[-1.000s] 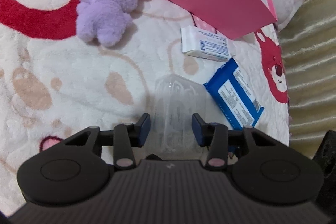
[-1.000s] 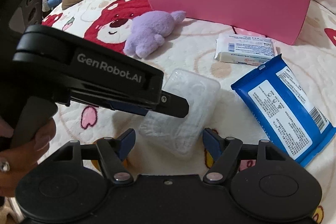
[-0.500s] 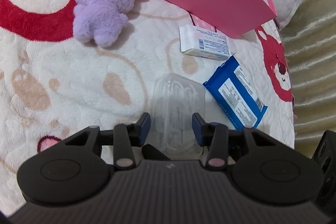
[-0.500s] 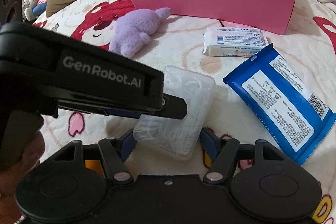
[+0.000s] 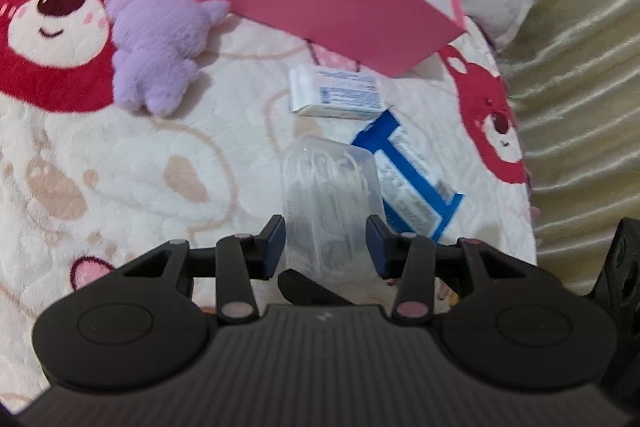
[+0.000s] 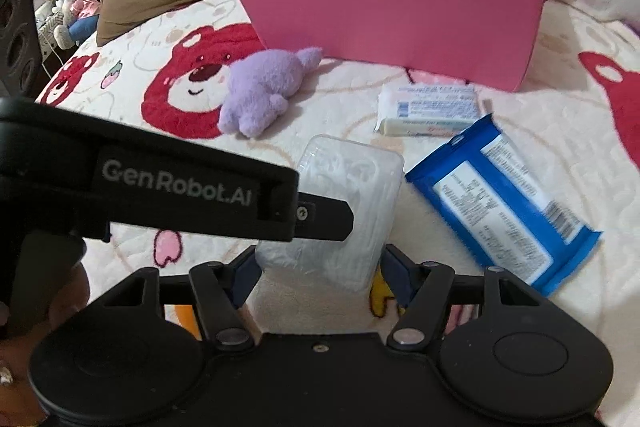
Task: Organize objects
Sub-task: 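Lift the clear case with the left tool over the pink box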
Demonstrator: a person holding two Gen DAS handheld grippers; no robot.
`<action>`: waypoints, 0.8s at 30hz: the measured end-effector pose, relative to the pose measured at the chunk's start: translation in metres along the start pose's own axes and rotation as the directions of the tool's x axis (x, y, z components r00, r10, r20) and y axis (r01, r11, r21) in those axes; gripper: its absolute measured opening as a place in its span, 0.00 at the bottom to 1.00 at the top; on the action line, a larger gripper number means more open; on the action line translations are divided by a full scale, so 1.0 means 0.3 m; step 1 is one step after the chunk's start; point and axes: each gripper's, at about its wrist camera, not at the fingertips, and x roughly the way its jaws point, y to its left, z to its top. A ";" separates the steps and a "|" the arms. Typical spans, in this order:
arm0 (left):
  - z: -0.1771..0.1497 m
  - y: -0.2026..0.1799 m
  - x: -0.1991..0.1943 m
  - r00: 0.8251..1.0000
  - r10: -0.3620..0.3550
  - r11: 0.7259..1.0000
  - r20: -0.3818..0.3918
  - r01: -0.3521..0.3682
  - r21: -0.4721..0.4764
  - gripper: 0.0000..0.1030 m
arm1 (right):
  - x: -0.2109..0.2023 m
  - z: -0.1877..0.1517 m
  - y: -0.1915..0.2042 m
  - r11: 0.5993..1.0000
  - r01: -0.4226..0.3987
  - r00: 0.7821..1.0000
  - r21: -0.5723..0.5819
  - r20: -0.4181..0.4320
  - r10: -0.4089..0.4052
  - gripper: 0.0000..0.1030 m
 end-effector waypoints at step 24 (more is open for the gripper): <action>0.347 -0.270 -0.224 0.996 -0.060 0.993 0.071 0.052 0.109 0.42 | -0.290 0.319 -0.074 1.000 0.019 0.987 -0.010 0.157 -0.017 0.67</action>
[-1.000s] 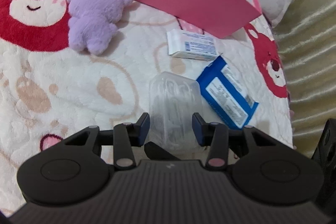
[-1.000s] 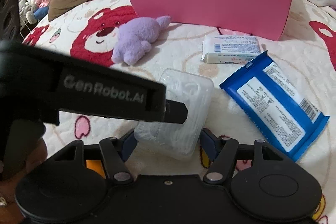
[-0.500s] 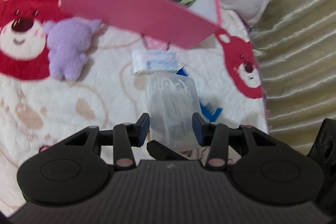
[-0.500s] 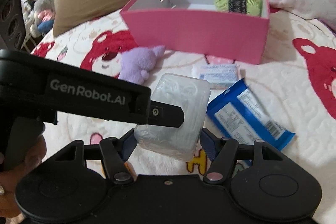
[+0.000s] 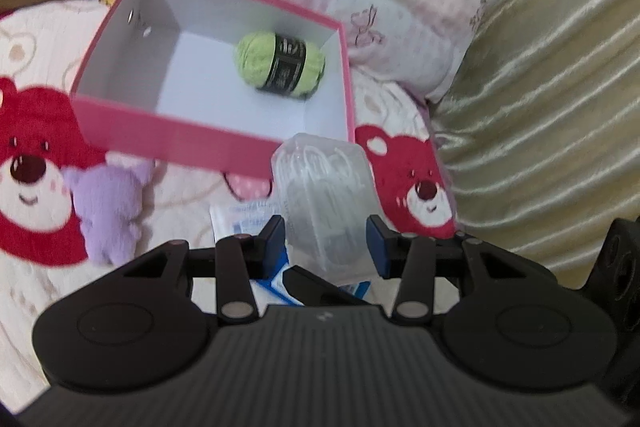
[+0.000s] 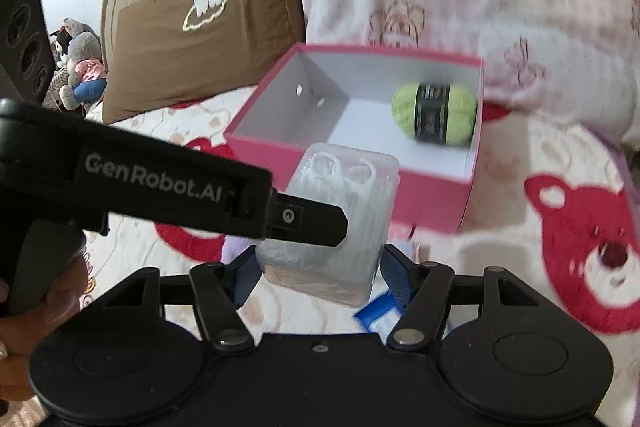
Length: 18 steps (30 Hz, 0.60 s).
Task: Organize objects
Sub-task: 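Lift the clear case with the left tool over the pink box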
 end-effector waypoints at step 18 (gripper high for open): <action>0.367 0.141 0.205 0.998 0.041 0.988 -0.044 -0.047 -0.147 0.44 | 0.258 0.380 -0.108 0.984 -0.064 0.992 -0.164 -0.114 0.046 0.67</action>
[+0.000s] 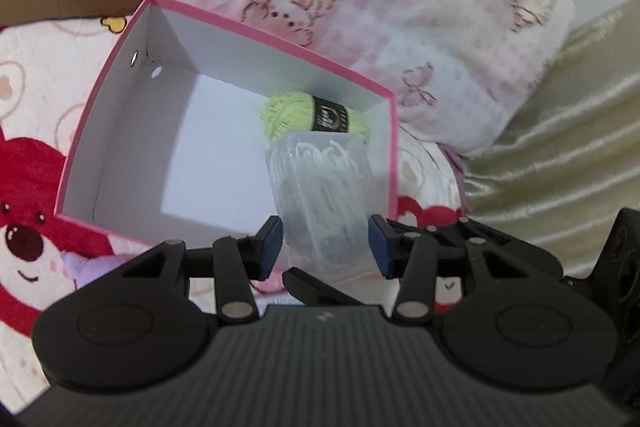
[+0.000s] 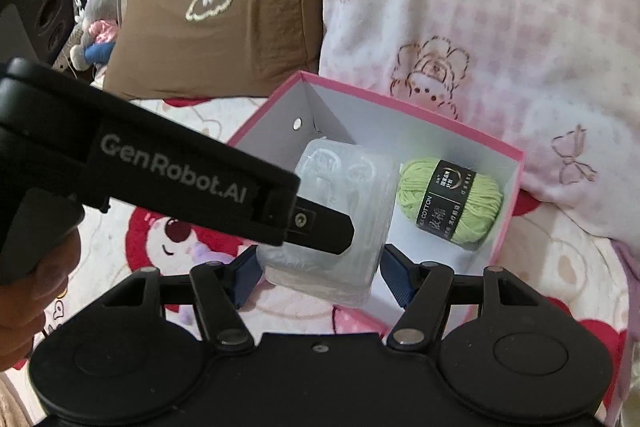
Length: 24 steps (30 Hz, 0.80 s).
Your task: Organize objects
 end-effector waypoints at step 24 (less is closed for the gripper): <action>0.178 0.364 0.349 0.994 0.089 0.964 -0.065 -0.102 -0.245 0.44 | 0.558 0.175 -0.069 0.953 -0.154 0.966 -0.262 -0.242 0.090 0.67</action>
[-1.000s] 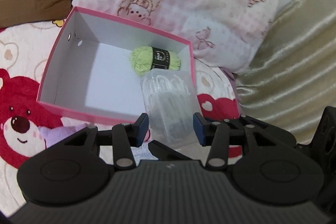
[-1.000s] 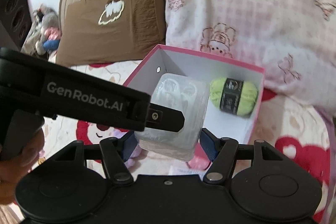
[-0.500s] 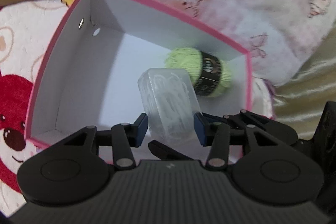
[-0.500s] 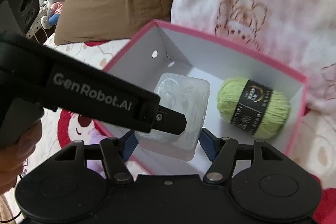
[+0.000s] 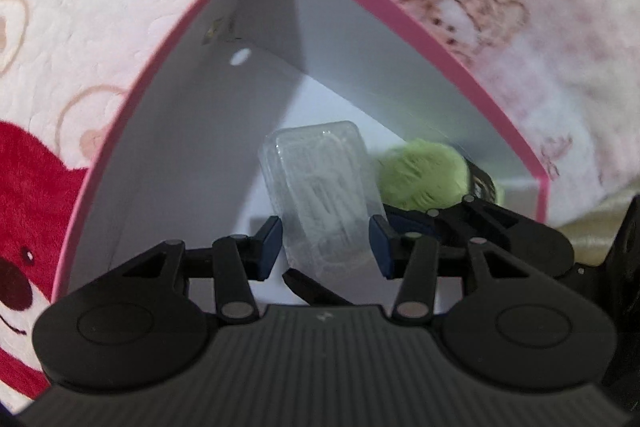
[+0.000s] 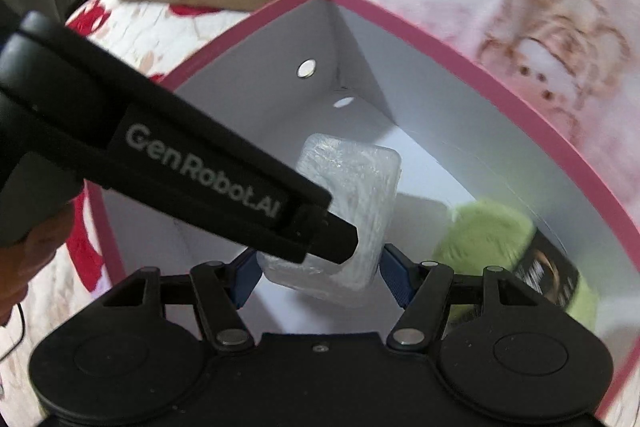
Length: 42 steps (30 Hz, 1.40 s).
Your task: Organize objects
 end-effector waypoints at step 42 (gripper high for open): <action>0.037 -0.006 -0.119 0.990 -0.023 0.980 0.141 -0.006 0.201 0.25 | 0.029 -0.120 0.015 0.910 0.122 0.992 0.396 -0.017 -0.126 0.30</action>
